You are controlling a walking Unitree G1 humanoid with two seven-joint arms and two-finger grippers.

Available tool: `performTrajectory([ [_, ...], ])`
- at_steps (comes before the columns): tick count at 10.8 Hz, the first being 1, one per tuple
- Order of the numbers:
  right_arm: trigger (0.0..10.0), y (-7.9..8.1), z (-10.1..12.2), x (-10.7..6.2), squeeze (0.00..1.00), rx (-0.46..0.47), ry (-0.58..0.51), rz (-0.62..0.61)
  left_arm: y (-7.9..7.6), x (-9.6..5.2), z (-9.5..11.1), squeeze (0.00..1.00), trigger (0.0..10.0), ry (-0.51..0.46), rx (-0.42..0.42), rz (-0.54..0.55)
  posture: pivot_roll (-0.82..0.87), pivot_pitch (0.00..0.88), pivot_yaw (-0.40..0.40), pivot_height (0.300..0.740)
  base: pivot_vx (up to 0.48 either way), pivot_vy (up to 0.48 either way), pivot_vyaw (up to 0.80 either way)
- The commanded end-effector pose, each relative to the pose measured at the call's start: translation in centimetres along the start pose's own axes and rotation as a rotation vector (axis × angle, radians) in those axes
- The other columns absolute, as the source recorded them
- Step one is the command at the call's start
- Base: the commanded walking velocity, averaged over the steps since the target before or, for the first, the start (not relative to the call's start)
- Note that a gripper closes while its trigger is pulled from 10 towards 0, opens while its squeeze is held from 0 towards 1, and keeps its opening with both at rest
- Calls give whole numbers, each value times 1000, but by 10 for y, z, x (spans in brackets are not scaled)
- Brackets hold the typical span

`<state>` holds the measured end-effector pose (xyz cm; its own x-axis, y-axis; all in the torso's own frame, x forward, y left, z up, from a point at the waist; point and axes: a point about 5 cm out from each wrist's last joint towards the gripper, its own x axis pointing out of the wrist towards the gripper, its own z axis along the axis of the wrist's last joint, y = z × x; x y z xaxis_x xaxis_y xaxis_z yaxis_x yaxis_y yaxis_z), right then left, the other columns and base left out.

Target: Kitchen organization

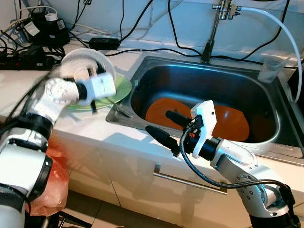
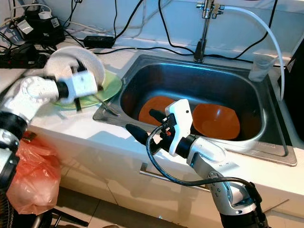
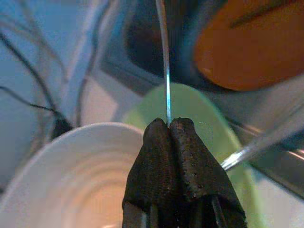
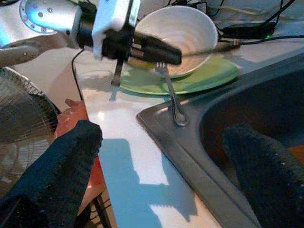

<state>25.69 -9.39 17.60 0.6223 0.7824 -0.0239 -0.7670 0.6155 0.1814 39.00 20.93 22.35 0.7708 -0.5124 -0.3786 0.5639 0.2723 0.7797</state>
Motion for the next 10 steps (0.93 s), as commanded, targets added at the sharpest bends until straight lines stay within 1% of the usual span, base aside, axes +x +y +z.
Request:
performTrajectory([
  [1, 10000, -1, 5, 1, 0, -17, -13, -2, 17, -5, 9, 0, 0, -28, 5, 78, 35, 0, 27, 740, 0, 0, 0],
  [3, 10000, -2, 4, 1, 0, -18, -13, -6, 25, -7, 9, 0, 0, -40, -17, 156, 35, 0, 25, 740, 0, 0, 0],
  [7, 10000, -3, 4, 0, 0, -19, -9, -9, 22, -10, 2, 0, 0, -24, -55, 161, 36, 0, 19, 740, 0, 0, 0],
  [8, 10000, -3, 4, 0, 0, -21, -9, -9, 23, -12, 0, 0, 0, -17, -65, 170, 36, 0, 19, 740, 0, 0, 0],
  [10, 10000, -3, 5, 1, 0, -22, -12, -11, 33, -18, 1, 0, 0, -25, -91, 212, 37, 0, 19, 740, 0, 0, 0],
])
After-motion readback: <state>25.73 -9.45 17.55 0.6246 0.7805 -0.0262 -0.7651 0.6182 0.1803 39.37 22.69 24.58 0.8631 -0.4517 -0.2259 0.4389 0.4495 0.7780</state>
